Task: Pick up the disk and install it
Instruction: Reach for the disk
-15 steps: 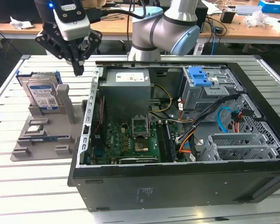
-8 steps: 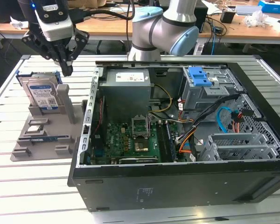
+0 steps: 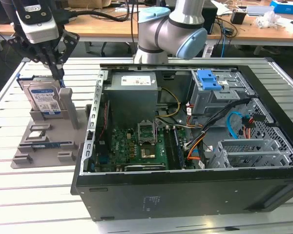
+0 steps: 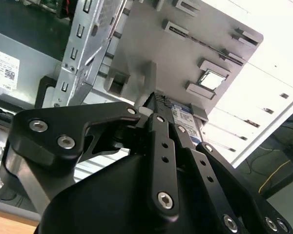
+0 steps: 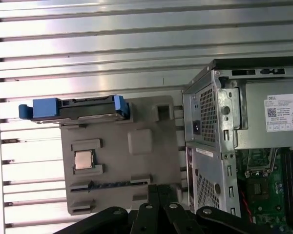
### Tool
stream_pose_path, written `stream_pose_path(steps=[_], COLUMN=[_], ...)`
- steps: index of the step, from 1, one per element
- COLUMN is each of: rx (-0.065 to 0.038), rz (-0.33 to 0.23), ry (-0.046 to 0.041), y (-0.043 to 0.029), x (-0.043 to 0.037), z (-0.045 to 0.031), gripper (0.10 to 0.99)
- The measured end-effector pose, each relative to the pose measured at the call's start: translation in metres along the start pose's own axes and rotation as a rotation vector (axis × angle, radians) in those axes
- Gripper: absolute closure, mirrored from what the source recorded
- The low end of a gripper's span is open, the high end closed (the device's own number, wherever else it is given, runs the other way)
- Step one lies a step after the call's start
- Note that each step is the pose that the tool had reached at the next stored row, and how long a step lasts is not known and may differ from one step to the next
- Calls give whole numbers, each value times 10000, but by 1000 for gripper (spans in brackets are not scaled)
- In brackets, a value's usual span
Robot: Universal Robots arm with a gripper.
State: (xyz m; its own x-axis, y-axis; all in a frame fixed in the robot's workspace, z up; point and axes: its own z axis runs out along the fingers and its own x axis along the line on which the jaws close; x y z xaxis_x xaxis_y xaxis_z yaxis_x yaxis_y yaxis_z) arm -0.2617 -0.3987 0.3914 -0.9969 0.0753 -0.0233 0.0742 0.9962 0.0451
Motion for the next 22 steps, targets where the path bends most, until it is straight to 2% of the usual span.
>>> stream_pose_path(steps=[3, 7, 12, 14, 16, 17, 19, 22], rx=[0, 3, 24, 27, 27, 30, 31, 32], rz=[0, -2, -2, -2, -1, -1, -2, -1], ry=[0, -1, -2, -2, -2, -2, -2, -2], y=[-8, 3, 100, 135, 154, 173, 187, 220], x=[137, 272, 447, 572, 654, 734, 813, 1060], z=[5, 10, 16, 19, 22, 27, 34, 50], gripper=[980, 980, 980, 980, 980, 980, 980, 980])
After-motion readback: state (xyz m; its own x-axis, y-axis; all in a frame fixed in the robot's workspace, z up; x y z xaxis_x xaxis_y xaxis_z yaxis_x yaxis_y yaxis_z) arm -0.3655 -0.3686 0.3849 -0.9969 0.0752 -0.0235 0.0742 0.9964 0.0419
